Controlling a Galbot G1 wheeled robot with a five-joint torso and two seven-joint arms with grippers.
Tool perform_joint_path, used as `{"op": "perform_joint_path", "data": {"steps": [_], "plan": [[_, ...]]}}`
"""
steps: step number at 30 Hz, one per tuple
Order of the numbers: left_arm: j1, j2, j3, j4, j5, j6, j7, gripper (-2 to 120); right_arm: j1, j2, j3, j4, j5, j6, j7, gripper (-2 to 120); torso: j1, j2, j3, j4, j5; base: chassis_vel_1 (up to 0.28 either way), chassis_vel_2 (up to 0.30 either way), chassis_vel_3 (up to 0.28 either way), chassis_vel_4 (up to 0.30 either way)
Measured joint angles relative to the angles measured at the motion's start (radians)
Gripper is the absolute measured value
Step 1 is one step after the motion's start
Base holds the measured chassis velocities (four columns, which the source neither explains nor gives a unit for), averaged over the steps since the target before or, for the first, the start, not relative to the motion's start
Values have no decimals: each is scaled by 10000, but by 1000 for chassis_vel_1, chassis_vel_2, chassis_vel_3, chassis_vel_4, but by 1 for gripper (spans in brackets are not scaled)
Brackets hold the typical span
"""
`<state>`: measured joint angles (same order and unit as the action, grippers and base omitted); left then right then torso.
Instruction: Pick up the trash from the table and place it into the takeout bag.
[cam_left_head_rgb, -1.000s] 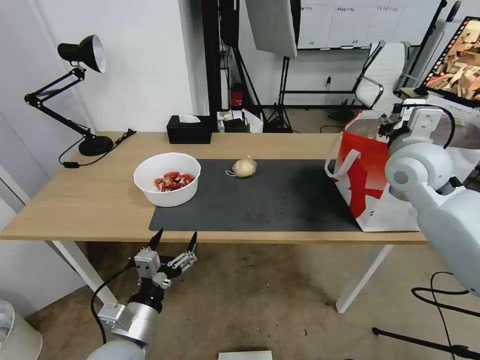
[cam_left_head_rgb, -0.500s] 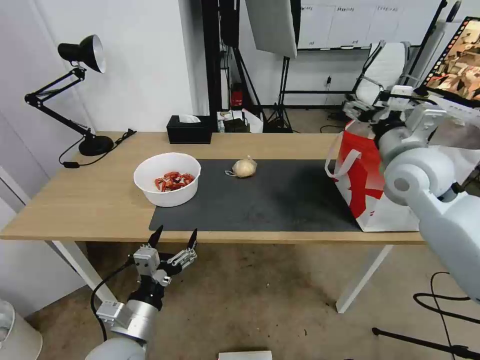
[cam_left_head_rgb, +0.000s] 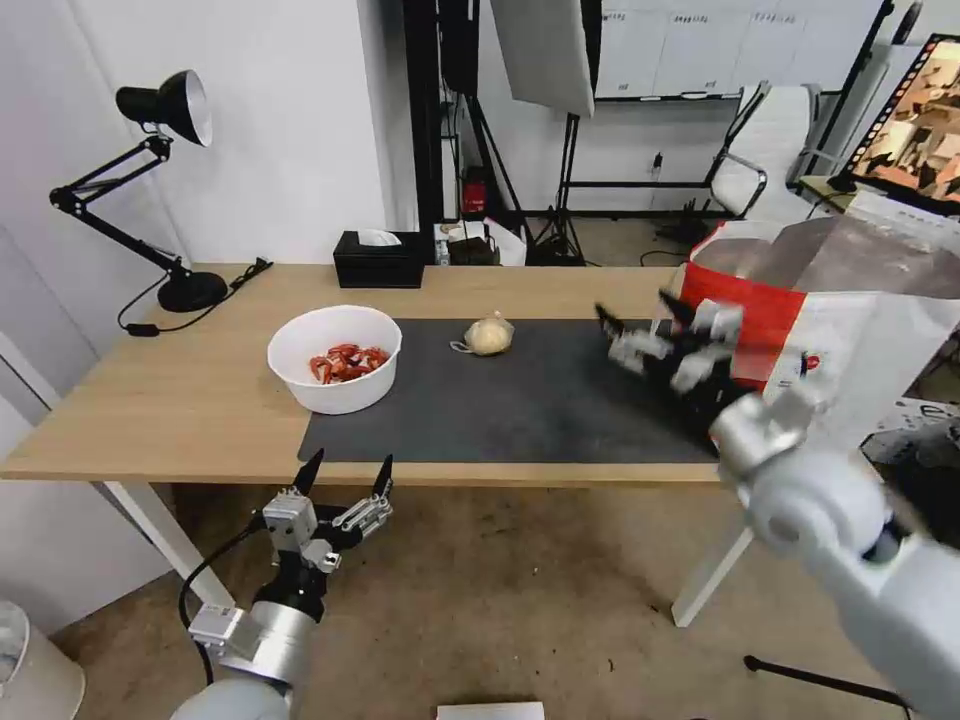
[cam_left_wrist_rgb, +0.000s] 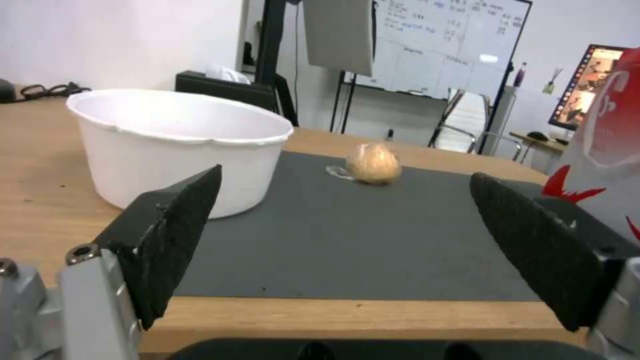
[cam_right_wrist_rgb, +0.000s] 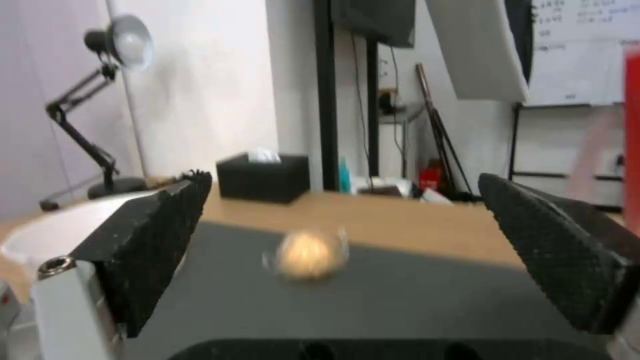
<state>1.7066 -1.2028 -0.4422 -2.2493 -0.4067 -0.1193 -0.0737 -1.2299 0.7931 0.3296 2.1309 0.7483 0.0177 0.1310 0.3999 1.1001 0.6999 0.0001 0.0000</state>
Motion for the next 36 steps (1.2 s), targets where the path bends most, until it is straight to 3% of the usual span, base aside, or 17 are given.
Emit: {"op": "perform_joint_path", "data": {"steps": [10, 18, 27, 36], "plan": [[80, -74, 108, 106, 143, -71, 10, 100, -3381, 1808, 825, 13, -2422, 1358, 285, 100, -1, 0, -1, -3, -2, 0, 0, 0, 0], [69, -65, 169, 204, 256, -67, 11, 100, -3976, 2270, 719, 30, -2886, 1463, 324, 100, -1, 0, 0, -1, -2, 0, 0, 0, 0], [87, -23, 156, 190, 247, -53, 4, 100, -3364, 2132, 276, -218, -2577, 1257, 339, 100, -1, 0, 1, -2, -1, 0, 0, 0, 0], [-111, 136, 278, 247, 135, 12, 4, 100, 346, 1418, -1550, -1403, -1090, 64, 427, 100, 1, -3, 2, -1, -2, 0, 0, 0, 0]]}}
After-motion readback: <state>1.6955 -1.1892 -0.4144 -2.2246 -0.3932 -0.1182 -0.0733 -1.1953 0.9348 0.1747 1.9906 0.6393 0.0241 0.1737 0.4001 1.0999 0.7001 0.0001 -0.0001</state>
